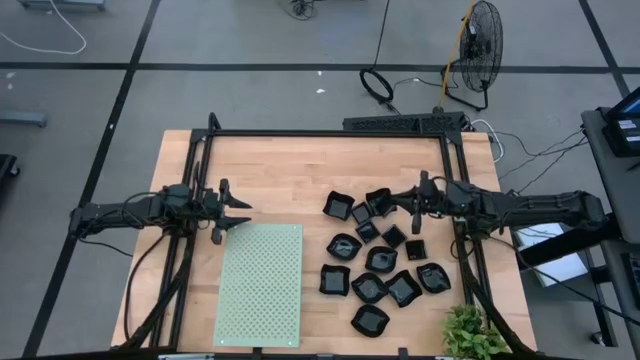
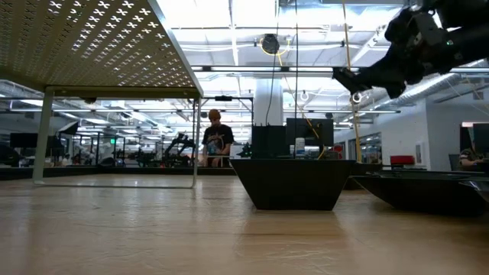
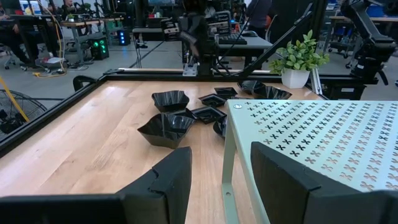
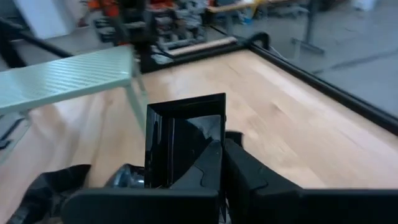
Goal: Pick & Place Mini shaped plates
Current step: Put the square plate on the shelf
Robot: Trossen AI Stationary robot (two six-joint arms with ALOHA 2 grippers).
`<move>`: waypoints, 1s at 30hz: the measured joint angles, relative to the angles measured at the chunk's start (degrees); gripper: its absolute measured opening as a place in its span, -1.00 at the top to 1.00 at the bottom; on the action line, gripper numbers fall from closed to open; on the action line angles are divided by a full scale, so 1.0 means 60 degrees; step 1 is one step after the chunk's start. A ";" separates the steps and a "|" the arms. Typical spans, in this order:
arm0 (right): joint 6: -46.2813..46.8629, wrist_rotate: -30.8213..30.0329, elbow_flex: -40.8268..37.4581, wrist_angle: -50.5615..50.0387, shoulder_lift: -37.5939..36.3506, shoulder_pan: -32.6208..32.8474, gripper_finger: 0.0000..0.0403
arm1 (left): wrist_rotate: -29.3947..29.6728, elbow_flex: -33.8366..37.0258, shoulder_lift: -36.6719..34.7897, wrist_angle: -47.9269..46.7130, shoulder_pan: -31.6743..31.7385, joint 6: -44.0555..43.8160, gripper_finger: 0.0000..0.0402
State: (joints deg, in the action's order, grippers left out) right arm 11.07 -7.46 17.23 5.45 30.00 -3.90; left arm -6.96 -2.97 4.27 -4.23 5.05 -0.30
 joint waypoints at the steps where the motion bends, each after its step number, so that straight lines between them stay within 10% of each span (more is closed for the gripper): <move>1: -0.0132 0.0196 0.0000 0.0165 0.0033 0.0000 1.00 | 0.0000 0.0000 0.0002 0.0000 0.0000 0.0000 0.15; 13: -0.2152 0.2576 0.0000 0.2202 0.0138 0.0011 1.00 | 0.0000 0.0000 0.0000 0.0000 0.0002 0.0000 0.15; 30: -0.3368 0.2758 0.0004 0.2708 0.0777 0.0277 1.00 | 0.0260 0.0002 0.0000 0.2119 0.0002 0.1972 0.15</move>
State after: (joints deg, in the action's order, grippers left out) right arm -9.14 9.08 17.26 21.70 34.66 -2.24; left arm -5.40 -2.96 4.27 8.49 5.06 11.53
